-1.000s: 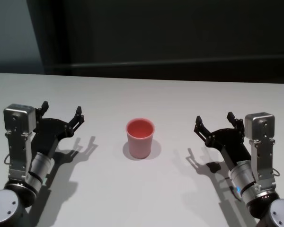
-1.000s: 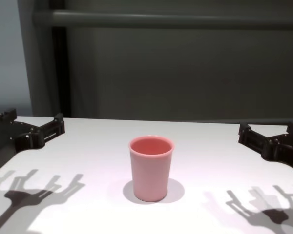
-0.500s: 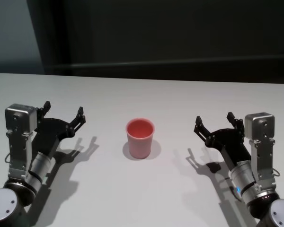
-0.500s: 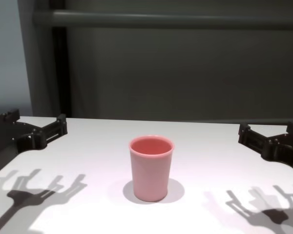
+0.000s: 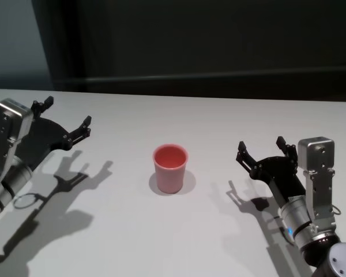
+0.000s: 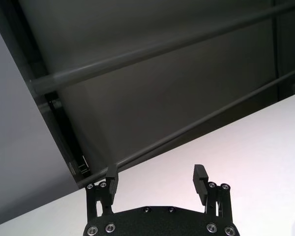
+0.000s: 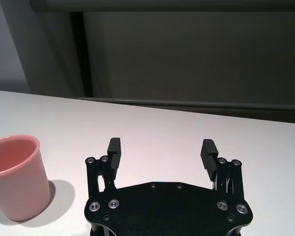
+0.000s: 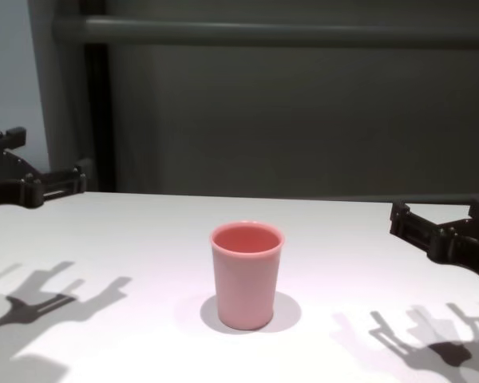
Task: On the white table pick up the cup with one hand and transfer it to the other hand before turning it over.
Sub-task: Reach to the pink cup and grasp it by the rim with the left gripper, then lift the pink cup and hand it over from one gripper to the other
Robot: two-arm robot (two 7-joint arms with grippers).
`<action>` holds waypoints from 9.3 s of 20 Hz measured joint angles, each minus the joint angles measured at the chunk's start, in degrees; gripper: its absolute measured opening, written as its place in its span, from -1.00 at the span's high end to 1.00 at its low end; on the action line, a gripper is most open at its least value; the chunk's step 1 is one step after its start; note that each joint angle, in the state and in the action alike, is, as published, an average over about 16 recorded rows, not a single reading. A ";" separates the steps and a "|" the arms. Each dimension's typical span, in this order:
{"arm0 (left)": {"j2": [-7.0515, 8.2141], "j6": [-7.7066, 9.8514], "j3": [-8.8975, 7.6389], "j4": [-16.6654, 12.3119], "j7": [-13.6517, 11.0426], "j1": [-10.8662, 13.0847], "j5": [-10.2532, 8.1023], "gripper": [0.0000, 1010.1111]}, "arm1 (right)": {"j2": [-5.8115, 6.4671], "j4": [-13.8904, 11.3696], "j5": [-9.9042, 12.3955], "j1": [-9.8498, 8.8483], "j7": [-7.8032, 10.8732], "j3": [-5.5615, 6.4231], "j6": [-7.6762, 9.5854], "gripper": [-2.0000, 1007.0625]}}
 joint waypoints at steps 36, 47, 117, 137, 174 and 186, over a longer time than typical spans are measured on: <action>22.69 -6.62 20.70 -6.36 -35.06 -27.33 16.04 -0.99 | 0.00 0.00 0.00 0.00 0.00 0.00 0.00 -0.99; 20.57 -11.60 30.40 -2.51 -44.95 -36.43 21.71 -0.99 | 0.00 0.00 0.00 0.00 0.00 0.01 0.00 -0.99; 3.37 -24.88 54.34 20.20 -51.94 -53.80 31.87 -0.99 | 0.00 0.00 0.00 0.00 0.00 0.01 0.00 -0.99; 2.90 -24.99 57.05 21.57 -51.17 -55.49 31.65 -0.31 | 0.00 0.00 0.00 0.00 0.00 0.01 0.00 -0.99; 3.36 -27.49 59.11 23.30 -51.63 -57.94 23.08 0.92 | 0.00 0.00 0.00 0.00 0.00 0.01 0.00 -0.99; 8.07 -23.31 51.77 22.94 -49.16 -56.35 8.93 0.92 | 0.00 0.00 0.00 0.00 0.00 0.01 0.00 -0.99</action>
